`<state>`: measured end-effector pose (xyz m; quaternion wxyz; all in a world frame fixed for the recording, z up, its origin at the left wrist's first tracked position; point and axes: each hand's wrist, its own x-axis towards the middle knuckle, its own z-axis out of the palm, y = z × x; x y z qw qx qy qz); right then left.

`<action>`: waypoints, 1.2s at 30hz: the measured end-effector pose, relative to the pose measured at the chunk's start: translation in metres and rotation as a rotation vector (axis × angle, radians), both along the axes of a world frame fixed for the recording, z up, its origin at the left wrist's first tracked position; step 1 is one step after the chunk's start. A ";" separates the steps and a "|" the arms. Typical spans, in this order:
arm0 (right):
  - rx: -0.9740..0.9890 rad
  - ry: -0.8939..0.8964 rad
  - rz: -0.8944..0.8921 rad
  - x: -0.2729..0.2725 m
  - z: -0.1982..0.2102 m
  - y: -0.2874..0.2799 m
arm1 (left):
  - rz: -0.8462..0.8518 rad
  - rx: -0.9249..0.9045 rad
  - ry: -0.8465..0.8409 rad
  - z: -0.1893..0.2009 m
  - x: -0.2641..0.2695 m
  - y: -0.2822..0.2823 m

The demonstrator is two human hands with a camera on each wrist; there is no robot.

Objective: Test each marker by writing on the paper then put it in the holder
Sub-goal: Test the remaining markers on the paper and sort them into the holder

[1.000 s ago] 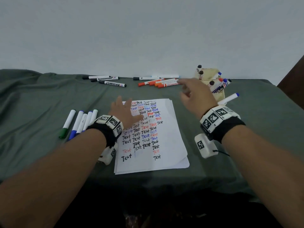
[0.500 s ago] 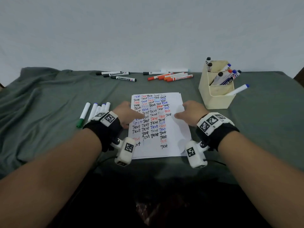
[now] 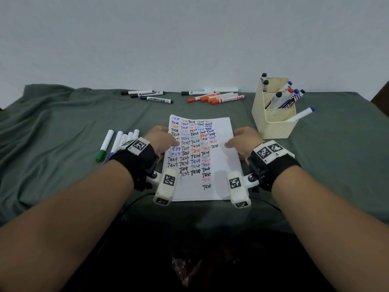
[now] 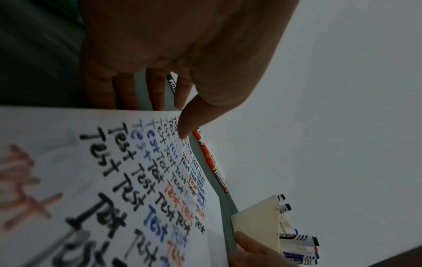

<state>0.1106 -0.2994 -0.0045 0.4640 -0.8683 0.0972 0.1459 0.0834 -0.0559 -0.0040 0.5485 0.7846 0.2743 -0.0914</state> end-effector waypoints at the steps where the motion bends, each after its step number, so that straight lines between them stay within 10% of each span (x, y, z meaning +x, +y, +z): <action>1: 0.005 -0.004 -0.004 -0.002 0.001 0.000 | 0.001 -0.002 -0.005 0.001 0.000 -0.001; 16: 0.045 -0.039 0.012 0.010 -0.002 -0.006 | -0.022 0.065 0.005 -0.004 0.011 0.003; 36: -0.404 -0.126 0.213 0.053 -0.008 -0.005 | -0.169 0.397 -0.160 -0.019 0.049 0.012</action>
